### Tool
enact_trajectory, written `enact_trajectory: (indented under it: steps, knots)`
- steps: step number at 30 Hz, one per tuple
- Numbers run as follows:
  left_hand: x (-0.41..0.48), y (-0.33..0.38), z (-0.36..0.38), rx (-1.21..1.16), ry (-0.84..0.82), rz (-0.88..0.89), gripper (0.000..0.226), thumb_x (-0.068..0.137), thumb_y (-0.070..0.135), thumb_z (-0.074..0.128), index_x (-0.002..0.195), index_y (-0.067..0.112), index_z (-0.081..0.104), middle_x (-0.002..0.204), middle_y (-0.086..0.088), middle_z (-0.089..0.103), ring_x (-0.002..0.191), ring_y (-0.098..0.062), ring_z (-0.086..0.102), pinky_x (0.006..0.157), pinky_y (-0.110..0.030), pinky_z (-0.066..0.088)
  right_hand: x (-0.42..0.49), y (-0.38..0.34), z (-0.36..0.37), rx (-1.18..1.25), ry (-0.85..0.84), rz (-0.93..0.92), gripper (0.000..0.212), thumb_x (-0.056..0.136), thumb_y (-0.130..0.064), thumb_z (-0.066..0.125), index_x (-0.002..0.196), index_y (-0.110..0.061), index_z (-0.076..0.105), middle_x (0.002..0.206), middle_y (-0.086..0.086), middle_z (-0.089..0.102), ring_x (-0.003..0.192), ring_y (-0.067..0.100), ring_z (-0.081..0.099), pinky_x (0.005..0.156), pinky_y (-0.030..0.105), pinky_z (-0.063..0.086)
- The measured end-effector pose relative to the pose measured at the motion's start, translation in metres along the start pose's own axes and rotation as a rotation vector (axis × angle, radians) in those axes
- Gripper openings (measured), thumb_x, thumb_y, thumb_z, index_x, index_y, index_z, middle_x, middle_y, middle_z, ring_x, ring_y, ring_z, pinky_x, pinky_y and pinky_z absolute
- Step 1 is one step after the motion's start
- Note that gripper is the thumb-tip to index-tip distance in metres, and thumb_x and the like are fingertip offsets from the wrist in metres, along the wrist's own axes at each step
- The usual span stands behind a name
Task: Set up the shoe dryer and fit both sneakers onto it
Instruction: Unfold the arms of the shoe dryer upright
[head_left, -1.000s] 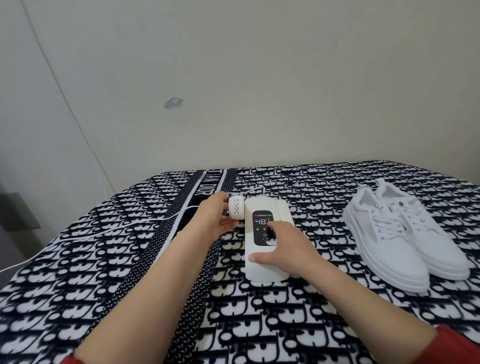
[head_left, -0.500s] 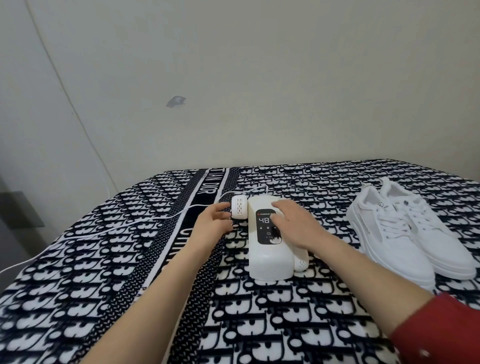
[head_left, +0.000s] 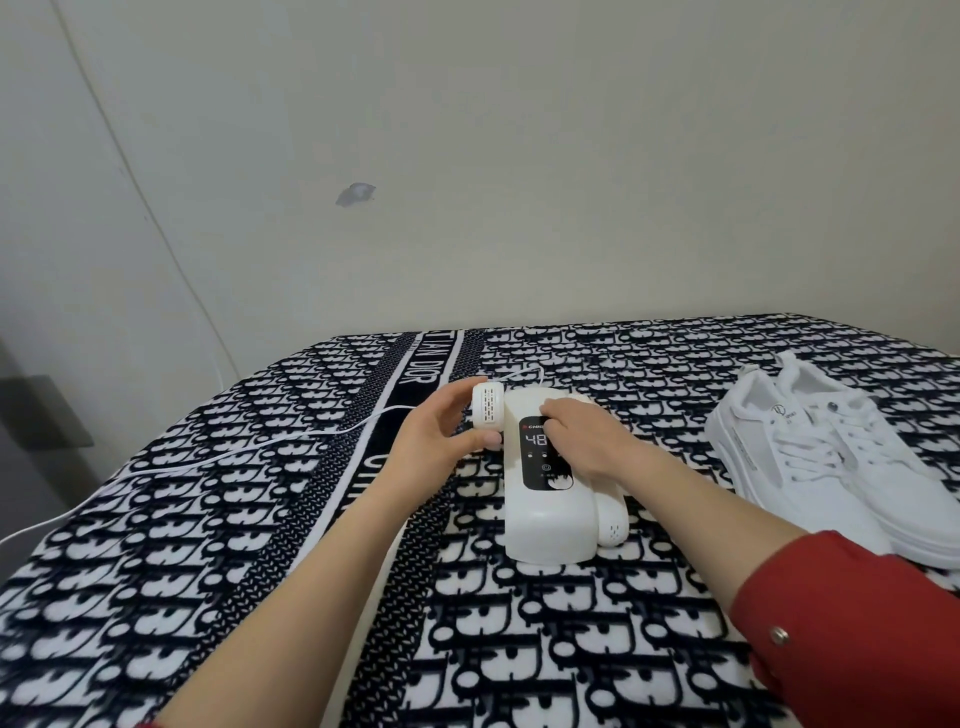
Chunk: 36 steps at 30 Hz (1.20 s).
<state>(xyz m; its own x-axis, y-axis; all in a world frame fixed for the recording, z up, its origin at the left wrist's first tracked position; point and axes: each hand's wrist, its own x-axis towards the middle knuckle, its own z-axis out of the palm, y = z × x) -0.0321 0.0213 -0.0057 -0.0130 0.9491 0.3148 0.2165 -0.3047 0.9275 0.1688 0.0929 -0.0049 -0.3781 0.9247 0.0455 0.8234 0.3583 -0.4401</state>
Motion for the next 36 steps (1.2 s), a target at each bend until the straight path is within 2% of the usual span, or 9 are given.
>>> enact_trajectory:
  steps: [4, 7, 14, 17, 21, 26, 28, 31, 36]
  knots:
    - [0.005, 0.0, 0.001, -0.003, 0.003, 0.003, 0.066, 0.072, 0.0, 0.079, 0.132, 0.013, 0.054, 0.131, -0.001, 0.062, 0.125, -0.014, 0.055, 0.109, -0.045, 0.04, 0.0, 0.001, 0.0, -0.004, 0.012, -0.008, 0.034, 0.093, -0.022, 0.033, 0.102, -0.005, 0.061, 0.108, 0.012, 0.064, 0.102, 0.031, 0.058, 0.091, 0.046, 0.046]
    - [0.009, 0.003, 0.001, -0.007, 0.017, 0.017, 0.062, 0.073, 0.0, 0.078, 0.13, 0.012, 0.055, 0.128, -0.001, 0.064, 0.122, -0.013, 0.057, 0.107, -0.043, 0.041, 0.0, -0.001, -0.002, 0.014, 0.01, -0.005, 0.036, 0.094, -0.022, 0.033, 0.106, -0.004, 0.062, 0.111, 0.013, 0.064, 0.103, 0.031, 0.057, 0.092, 0.044, 0.045]
    - [0.023, 0.011, 0.005, -0.027, 0.052, 0.052, 0.051, 0.08, 0.006, 0.074, 0.125, 0.026, 0.058, 0.123, 0.007, 0.066, 0.115, -0.006, 0.06, 0.101, -0.03, 0.048, 0.0, 0.002, -0.002, 0.026, 0.029, -0.019, 0.034, 0.092, -0.022, 0.033, 0.097, -0.003, 0.061, 0.101, 0.012, 0.064, 0.097, 0.032, 0.058, 0.087, 0.045, 0.047]
    - [0.032, 0.012, 0.006, -0.035, 0.092, 0.06, 0.049, 0.082, 0.009, 0.073, 0.126, 0.022, 0.057, 0.122, 0.004, 0.066, 0.113, -0.007, 0.062, 0.1, -0.031, 0.048, 0.002, 0.003, 0.0, 0.017, 0.044, -0.037, 0.034, 0.093, -0.023, 0.033, 0.099, -0.006, 0.062, 0.104, 0.01, 0.064, 0.098, 0.03, 0.058, 0.087, 0.041, 0.047]
    - [0.041, 0.014, 0.008, -0.013, 0.128, 0.059, 0.039, 0.085, 0.018, 0.071, 0.117, 0.033, 0.055, 0.122, 0.001, 0.066, 0.112, -0.007, 0.062, 0.098, -0.033, 0.048, 0.004, 0.005, 0.002, 0.011, 0.054, -0.053, 0.032, 0.093, -0.022, 0.034, 0.1, -0.007, 0.062, 0.106, 0.01, 0.065, 0.1, 0.031, 0.058, 0.086, 0.041, 0.046]
    - [0.051, 0.02, 0.008, 0.002, 0.135, 0.049, 0.033, 0.087, 0.02, 0.069, 0.115, 0.033, 0.056, 0.121, 0.0, 0.067, 0.11, -0.007, 0.062, 0.095, -0.028, 0.047, 0.007, 0.01, 0.004, -0.004, 0.054, -0.078, 0.04, 0.094, -0.024, 0.035, 0.119, -0.009, 0.061, 0.122, 0.009, 0.063, 0.112, 0.029, 0.056, 0.096, 0.039, 0.044]
    - [0.054, 0.022, 0.008, 0.017, 0.135, 0.043, 0.031, 0.088, 0.022, 0.068, 0.114, 0.033, 0.057, 0.118, 0.004, 0.067, 0.108, -0.005, 0.062, 0.093, -0.026, 0.048, 0.007, 0.011, 0.004, -0.008, 0.056, -0.084, 0.041, 0.093, -0.025, 0.034, 0.119, -0.009, 0.061, 0.122, 0.009, 0.063, 0.112, 0.028, 0.056, 0.095, 0.039, 0.044]
    - [0.059, 0.025, 0.008, 0.061, 0.144, 0.047, 0.026, 0.088, 0.026, 0.067, 0.111, 0.035, 0.057, 0.106, 0.017, 0.068, 0.096, 0.01, 0.063, 0.081, -0.015, 0.046, 0.008, 0.012, 0.004, -0.008, 0.065, -0.09, 0.042, 0.092, -0.026, 0.034, 0.118, -0.008, 0.062, 0.123, 0.009, 0.064, 0.113, 0.029, 0.056, 0.097, 0.04, 0.044]
    - [0.072, 0.027, 0.007, 0.114, 0.168, 0.018, 0.038, 0.09, 0.033, 0.065, 0.126, 0.027, 0.055, 0.111, 0.011, 0.067, 0.102, 0.003, 0.06, 0.081, -0.018, 0.044, 0.008, 0.012, 0.003, -0.009, 0.075, -0.088, 0.04, 0.091, -0.025, 0.036, 0.113, -0.005, 0.063, 0.118, 0.011, 0.065, 0.111, 0.031, 0.057, 0.097, 0.044, 0.045]
